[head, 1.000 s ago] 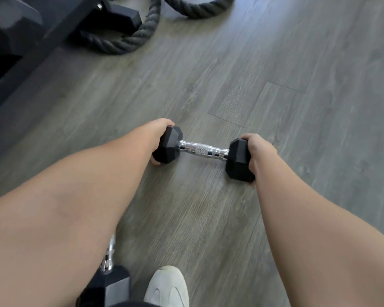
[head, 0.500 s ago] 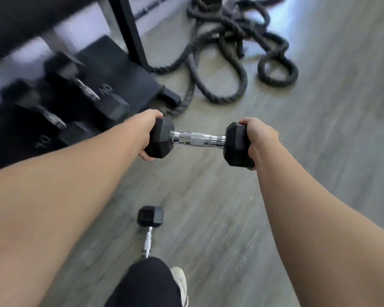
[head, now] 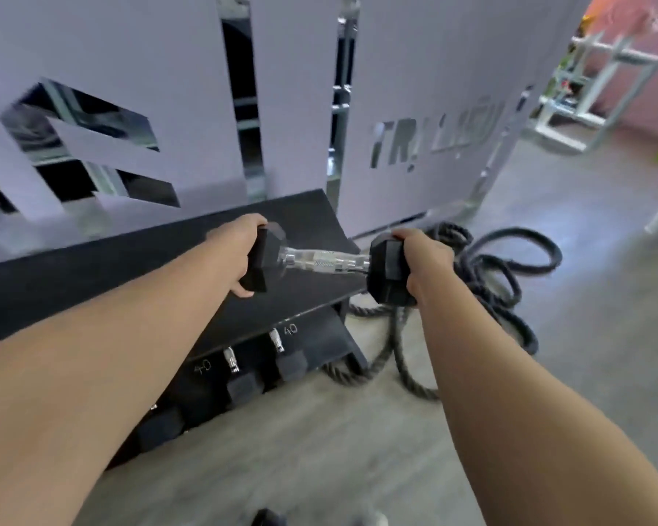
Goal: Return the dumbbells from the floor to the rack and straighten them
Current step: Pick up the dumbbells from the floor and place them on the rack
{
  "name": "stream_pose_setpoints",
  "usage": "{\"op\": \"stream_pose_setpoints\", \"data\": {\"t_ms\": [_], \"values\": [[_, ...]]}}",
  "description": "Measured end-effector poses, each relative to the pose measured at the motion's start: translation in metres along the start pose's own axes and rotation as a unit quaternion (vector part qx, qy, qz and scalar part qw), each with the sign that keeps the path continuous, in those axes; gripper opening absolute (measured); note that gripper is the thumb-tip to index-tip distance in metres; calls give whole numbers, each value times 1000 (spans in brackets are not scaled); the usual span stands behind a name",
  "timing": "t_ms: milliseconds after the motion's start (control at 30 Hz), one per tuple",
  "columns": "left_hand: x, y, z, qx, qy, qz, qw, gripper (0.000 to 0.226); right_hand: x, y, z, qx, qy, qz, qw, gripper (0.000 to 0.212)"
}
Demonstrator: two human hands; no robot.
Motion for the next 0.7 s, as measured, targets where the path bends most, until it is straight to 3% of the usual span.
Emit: {"op": "stream_pose_setpoints", "data": {"t_ms": [133,233,367,567,700], "values": [[52,11,-11,47,-44,39,997,32,-57,-49,-50,-82,47,38,995,30],[59,26,-32,82,-29,92,992,45,-79,-87,-85,-122,52,82,988,23],[30,56,-66,115,11,179,977,46,-84,-154,-118,-179,53,151,971,36],[-19,112,-136,210,71,254,942,43,-5,-243,-179,-239,-27,195,951,54],[-18,164,-194,263,80,154,949,45,89,-267,-207,-190,-146,138,961,46]]}}
Point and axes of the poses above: each hand's wrist, its own z-axis away from the middle knuckle, its own y-axis out of the back of the hand, x = y × z, the point moved 5 cm from there along -z, towards the middle knuckle, and after that the axes turned 13 degrees about -x, right-handed, at the moved point
